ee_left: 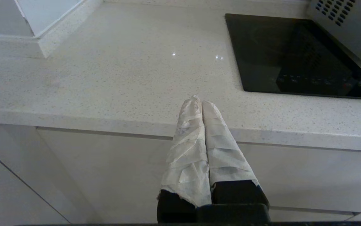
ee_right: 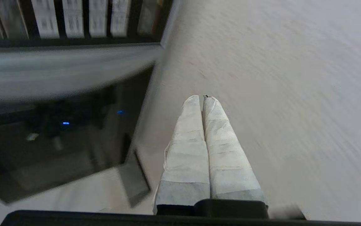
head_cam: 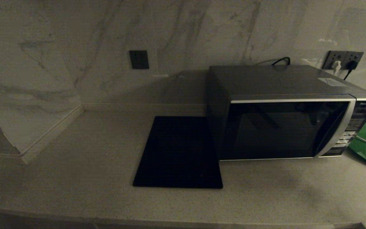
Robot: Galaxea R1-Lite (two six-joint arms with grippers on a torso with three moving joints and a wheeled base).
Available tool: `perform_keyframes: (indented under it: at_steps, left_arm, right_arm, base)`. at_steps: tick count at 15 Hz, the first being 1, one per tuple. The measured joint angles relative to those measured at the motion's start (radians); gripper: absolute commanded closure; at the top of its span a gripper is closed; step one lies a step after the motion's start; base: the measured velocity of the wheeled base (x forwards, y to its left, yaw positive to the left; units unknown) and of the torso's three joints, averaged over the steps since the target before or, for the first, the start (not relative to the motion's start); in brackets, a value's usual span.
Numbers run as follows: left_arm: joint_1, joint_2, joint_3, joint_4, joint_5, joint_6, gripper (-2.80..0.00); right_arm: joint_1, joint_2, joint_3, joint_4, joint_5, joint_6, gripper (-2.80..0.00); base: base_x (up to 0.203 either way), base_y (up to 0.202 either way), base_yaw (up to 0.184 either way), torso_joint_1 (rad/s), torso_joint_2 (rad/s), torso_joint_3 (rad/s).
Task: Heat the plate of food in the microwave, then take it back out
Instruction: Open the microwave oven
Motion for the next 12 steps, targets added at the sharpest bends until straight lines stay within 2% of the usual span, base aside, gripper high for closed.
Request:
perform_keyframes:
  at_steps: [6,8,12]
  left_arm:
    - [0.0,0.0,0.0,0.0,0.0,0.001,0.0]
    - [0.0,0.0,0.0,0.0,0.0,0.001,0.0]
    - [0.0,0.0,0.0,0.0,0.0,0.0,0.0]
  right_arm:
    - [0.079,0.177,-0.034,-0.568,0.007,0.425,0.0]
    - [0.084,0.227,-0.055,-0.655,0.007,0.485,0.0]
    - [0.089,0.288,-0.064,-0.66,0.008,0.49,0.0]
  base:
    - [0.0,0.0,0.0,0.0,0.0,0.0]
    - [0.0,0.0,0.0,0.0,0.0,0.0]
    - [0.0,0.0,0.0,0.0,0.0,0.0]
